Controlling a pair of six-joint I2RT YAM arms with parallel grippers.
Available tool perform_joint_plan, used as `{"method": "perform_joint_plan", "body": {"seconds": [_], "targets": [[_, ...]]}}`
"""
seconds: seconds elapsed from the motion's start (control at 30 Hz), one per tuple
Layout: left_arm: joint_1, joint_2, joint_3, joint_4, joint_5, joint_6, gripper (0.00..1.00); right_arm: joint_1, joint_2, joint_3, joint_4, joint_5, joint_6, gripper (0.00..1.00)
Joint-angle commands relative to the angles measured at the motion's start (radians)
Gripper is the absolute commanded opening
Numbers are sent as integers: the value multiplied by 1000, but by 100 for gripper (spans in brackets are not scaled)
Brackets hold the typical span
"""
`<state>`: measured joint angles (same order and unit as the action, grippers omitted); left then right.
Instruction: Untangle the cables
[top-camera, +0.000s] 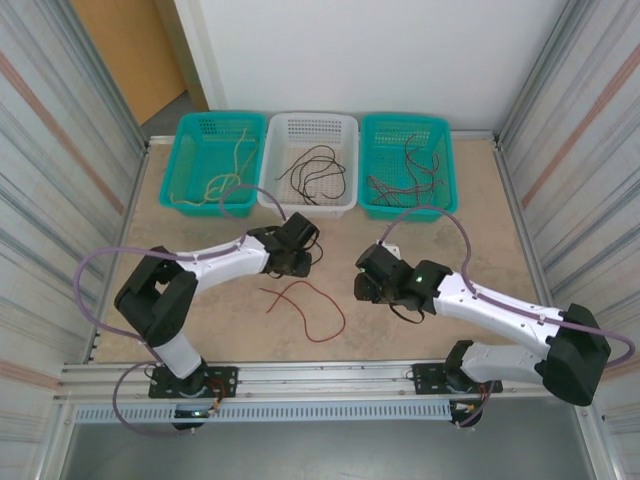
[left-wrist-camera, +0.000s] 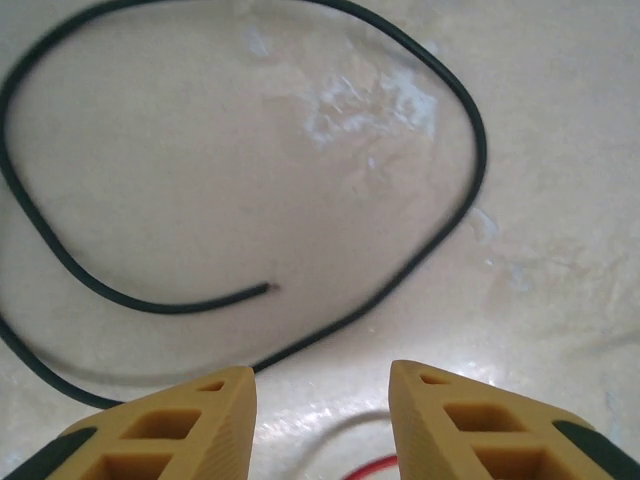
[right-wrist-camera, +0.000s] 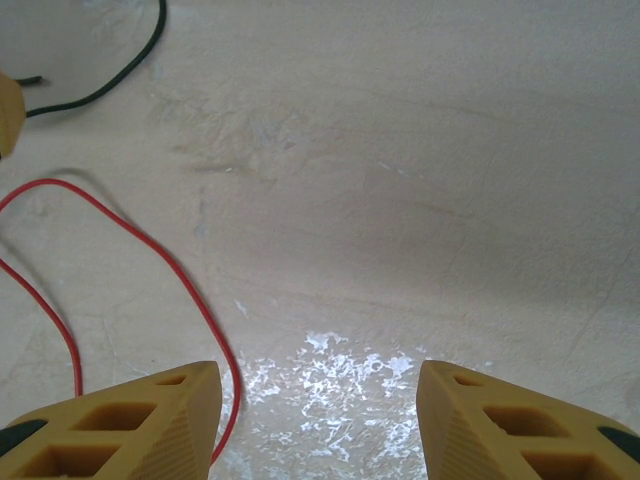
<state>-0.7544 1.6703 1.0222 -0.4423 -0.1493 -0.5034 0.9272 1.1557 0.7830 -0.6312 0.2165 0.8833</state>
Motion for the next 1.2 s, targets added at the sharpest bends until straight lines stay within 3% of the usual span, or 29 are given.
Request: {"method": "perform_joint_plan", "body": {"seconds": [0.0, 0.3, 0.47, 0.57, 0.67, 0.77, 0.87, 1.17], "targets": [[15, 10, -3, -6, -11, -17, 40, -11, -19, -18, -11, 15, 20, 53], [12, 65, 41, -7, -30, 49, 36, -14, -76, -82, -6, 10, 55, 54], [27, 35, 0, 3, -19, 46, 42, -25, -75, -73, 0, 7, 51, 55], [74, 7, -11, -23, -71, 63, 46, -27, -60, -66, 12, 2, 51, 54], [185, -60, -45, 26, -17, 56, 39, -23, -50, -71, 23, -6, 51, 54], [242, -75, -52, 83, -19, 55, 37, -24, -43, -83, 28, -8, 54, 54], [268, -39, -43, 171, 40, 70, 35, -24, -45, -86, 31, -9, 55, 54], [274, 86, 46, 169, -79, 102, 28, -24, -77, -80, -2, 7, 49, 54]]}}
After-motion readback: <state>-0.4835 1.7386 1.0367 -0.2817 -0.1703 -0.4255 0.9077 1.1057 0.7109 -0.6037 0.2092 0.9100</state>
